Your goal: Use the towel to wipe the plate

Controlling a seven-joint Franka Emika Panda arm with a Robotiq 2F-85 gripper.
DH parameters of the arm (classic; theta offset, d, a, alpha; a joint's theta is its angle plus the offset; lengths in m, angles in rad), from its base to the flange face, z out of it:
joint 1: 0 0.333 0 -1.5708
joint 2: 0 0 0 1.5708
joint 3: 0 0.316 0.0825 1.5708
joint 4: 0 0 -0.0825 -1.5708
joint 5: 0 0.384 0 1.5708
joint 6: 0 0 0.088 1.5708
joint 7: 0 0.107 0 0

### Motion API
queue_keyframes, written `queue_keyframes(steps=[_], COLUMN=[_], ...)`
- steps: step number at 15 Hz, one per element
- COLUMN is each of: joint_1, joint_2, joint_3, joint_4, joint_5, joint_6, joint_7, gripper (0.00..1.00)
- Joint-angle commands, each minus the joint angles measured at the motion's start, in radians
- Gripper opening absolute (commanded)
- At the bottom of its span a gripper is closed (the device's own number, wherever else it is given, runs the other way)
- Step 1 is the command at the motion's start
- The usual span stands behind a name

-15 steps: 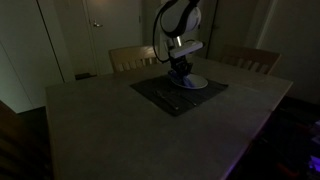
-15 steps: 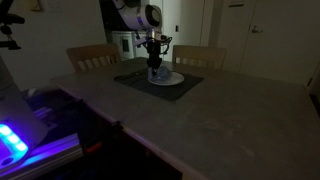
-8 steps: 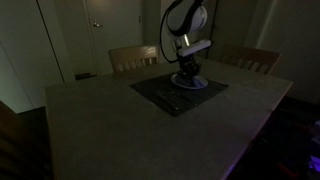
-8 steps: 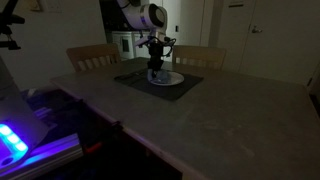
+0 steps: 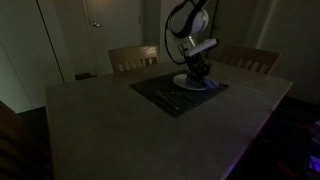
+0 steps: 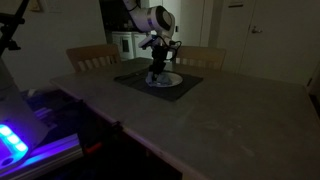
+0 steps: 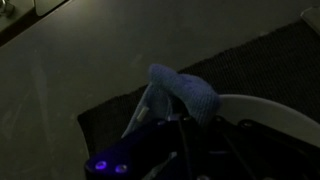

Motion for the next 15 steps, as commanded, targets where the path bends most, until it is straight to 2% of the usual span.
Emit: queue_keyframes(steps=[1, 9, 12, 15], joint_1=[-0.027, -0.066, -0.062, -0.063], joint_2=[0.081, 0.212, 0.259, 0.272], joint_3=[-0.011, -0.017, 0.009, 0.042], joint_4=[0.101, 0.354, 0.441, 0.48], joint_5=[0.014, 0.019, 0.047, 0.089], joint_6=[-0.031, -0.062, -0.047, -0.051], joint_7=[0.0, -0.029, -0.046, -0.068], gripper=[0.02, 0.02, 0.02, 0.02])
